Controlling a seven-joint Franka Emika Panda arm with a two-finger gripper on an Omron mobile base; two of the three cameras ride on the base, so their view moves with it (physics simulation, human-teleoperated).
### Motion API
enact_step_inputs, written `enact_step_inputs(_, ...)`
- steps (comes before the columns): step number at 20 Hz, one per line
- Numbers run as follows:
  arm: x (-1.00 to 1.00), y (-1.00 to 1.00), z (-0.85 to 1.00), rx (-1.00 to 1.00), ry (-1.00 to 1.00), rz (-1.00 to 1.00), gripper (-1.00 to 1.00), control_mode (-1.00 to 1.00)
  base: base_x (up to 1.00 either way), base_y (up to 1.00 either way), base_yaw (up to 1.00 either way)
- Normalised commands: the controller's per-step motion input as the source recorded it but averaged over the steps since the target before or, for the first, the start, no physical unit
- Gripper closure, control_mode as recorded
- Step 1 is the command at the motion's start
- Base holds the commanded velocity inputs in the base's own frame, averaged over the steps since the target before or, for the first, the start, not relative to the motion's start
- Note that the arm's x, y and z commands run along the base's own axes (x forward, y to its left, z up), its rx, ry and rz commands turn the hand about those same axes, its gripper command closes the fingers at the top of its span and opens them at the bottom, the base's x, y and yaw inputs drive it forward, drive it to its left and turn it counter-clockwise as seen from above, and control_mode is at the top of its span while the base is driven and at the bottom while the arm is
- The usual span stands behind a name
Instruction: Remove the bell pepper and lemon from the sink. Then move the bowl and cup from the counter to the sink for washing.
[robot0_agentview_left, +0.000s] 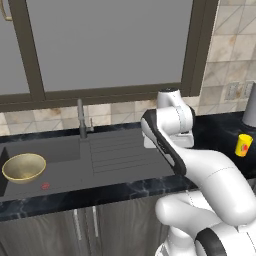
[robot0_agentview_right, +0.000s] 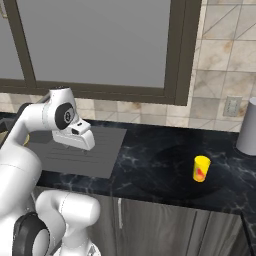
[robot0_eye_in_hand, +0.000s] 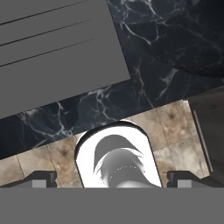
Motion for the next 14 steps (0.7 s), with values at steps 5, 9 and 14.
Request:
enact_step_inputs(5, 0.00, 0.00, 0.00, 0.00, 0.00, 0.00, -1.00, 1.00, 0.00, 0.00, 0.00)
enact_step_inputs(9, 0.00, 0.00, 0.00, 0.00, 0.00, 0.00, -1.00, 1.00, 0.00, 0.00, 0.00)
enact_step_inputs(14, 0.00, 0.00, 0.00, 0.00, 0.00, 0.00, -1.00, 1.00, 0.00, 0.00, 0.00)
